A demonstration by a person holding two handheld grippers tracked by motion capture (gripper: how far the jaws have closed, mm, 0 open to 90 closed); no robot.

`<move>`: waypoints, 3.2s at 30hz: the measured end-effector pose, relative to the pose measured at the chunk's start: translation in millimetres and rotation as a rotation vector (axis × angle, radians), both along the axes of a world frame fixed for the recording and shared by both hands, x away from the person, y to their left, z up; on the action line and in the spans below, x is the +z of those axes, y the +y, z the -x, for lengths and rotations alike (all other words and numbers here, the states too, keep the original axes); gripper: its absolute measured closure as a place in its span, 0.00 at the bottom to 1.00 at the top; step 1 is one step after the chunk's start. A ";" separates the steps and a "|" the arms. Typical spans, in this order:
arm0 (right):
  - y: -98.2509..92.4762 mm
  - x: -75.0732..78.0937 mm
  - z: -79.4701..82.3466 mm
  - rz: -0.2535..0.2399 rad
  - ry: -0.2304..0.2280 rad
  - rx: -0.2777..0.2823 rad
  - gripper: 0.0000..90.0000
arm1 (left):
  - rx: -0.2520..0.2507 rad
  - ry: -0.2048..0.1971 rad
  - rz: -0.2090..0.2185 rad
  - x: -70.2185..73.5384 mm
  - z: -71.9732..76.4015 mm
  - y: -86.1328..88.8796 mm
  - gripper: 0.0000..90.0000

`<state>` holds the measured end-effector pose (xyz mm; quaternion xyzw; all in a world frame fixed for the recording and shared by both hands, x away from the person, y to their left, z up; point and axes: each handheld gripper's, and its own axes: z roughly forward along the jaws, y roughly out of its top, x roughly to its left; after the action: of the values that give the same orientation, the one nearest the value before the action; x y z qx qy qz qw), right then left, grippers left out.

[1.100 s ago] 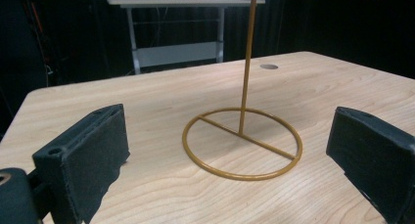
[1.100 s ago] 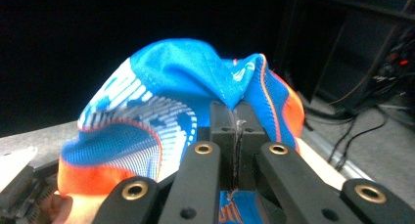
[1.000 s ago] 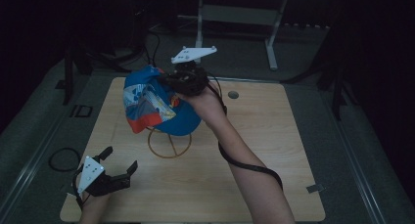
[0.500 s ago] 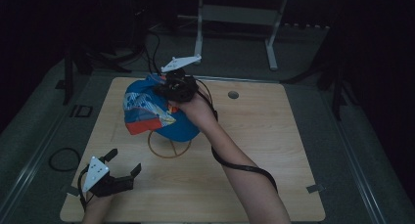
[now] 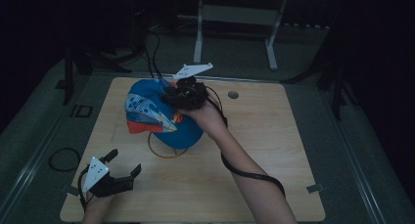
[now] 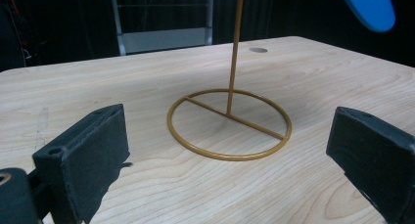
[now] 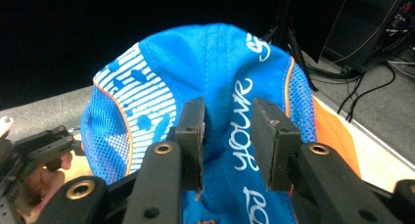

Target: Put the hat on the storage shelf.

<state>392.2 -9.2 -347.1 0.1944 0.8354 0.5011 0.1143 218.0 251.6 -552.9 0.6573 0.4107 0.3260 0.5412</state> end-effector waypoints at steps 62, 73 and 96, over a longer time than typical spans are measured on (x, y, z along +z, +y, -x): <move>-128.0 -105.0 45.6 -0.048 0.017 -0.004 0.16 | -0.007 0.030 0.003 -8.5 -3.0 -1.5 0.03; -151.3 -150.1 47.7 -0.048 0.064 -0.025 0.16 | -0.007 0.046 -0.009 -10.4 -3.9 -1.7 0.03; -194.7 -203.0 57.2 0.025 0.098 -0.060 0.16 | -0.030 0.089 -0.007 -14.7 -7.8 -2.0 0.03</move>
<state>335.0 -203.9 -550.1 0.2422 0.8401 0.4769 0.0908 225.8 249.6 -567.6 0.6792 0.4232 0.2896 0.5251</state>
